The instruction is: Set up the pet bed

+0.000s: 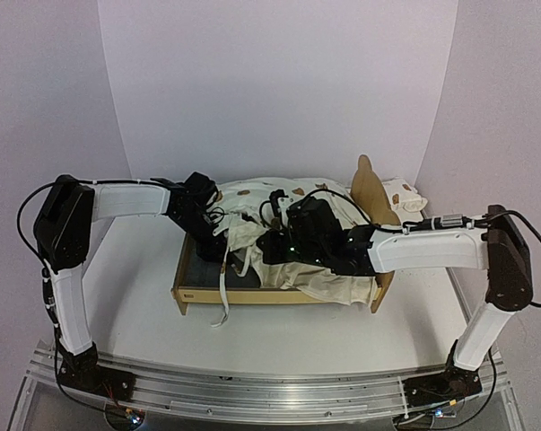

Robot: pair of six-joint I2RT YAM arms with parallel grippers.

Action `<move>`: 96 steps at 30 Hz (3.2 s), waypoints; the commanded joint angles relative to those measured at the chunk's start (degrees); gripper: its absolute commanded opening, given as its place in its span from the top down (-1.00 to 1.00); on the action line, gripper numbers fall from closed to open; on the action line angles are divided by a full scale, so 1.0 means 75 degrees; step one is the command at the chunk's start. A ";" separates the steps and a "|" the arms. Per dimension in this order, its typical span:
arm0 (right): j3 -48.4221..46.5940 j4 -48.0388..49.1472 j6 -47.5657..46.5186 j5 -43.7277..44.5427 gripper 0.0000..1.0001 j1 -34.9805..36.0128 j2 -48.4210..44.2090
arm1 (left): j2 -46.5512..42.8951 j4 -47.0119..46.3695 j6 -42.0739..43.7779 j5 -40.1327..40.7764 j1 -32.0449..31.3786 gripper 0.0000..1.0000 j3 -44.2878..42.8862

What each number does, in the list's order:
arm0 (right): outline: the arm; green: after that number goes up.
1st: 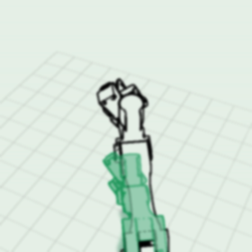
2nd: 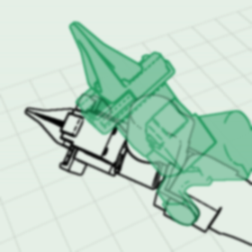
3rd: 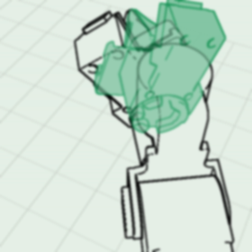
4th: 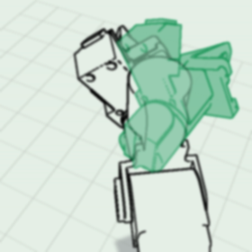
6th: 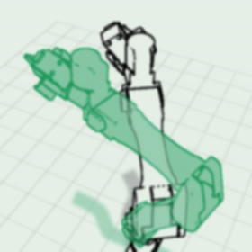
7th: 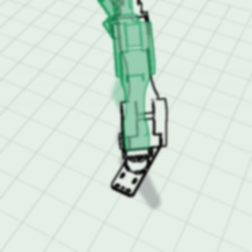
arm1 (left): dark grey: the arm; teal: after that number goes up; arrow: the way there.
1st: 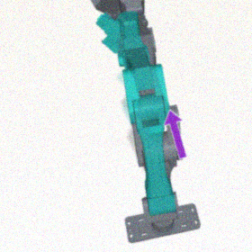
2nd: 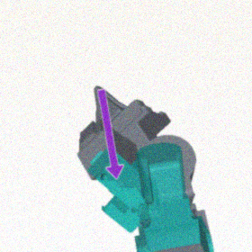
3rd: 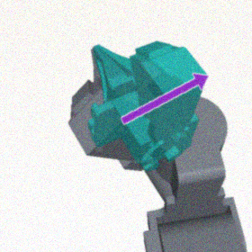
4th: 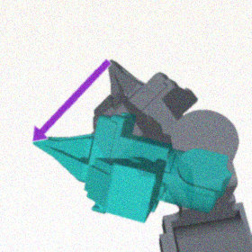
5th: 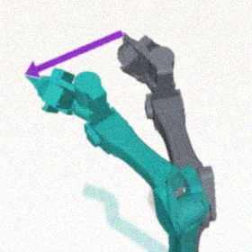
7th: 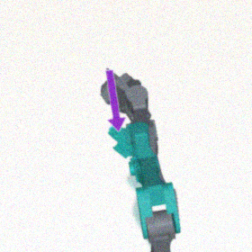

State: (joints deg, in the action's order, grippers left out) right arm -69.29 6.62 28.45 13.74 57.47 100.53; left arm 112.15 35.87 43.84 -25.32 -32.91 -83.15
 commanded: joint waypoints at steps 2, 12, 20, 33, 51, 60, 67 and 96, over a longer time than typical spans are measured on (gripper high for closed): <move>-0.0018 0.0301 -0.0172 0.0155 1.00 -0.0073 -0.0185 | 0.0191 -0.0092 0.0157 -0.0029 -0.0086 0.36 -0.0098; -0.0110 0.0301 -0.0392 0.0167 1.00 -0.0150 -0.0206 | -0.0794 0.1015 0.0120 0.0324 0.0017 0.92 0.0326; -0.0148 0.0281 -0.0482 0.0076 1.00 -0.0205 -0.0209 | -0.1700 0.2103 -0.0183 -0.0013 0.0006 1.00 0.0638; -0.0356 0.0195 -0.0069 -0.0304 1.00 -0.0196 0.0036 | -0.2174 0.2187 0.0297 0.0192 -0.0744 1.00 0.1655; -0.0146 -0.1068 0.0807 -0.0292 0.65 0.0058 -0.0264 | -0.1638 0.2079 0.1336 -0.0006 -0.1061 1.00 0.2037; -0.0140 -0.2600 0.0525 0.0507 0.30 0.0072 -0.1271 | -0.0817 0.1446 0.1461 0.0827 -0.1006 1.00 0.2109; 0.0022 -0.2880 0.0507 0.0699 0.30 0.0077 -0.1627 | -0.0509 0.2576 0.0650 -0.0841 -0.0187 1.00 0.0442; -0.0656 -0.2875 0.0929 -0.0272 0.25 0.0497 -0.0440 | -0.1349 0.1300 0.0559 0.0451 -0.0756 0.99 0.1865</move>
State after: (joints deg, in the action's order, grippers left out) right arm -71.23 -15.09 33.70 14.12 60.27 95.17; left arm 98.58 46.49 46.74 -23.68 -38.13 -68.88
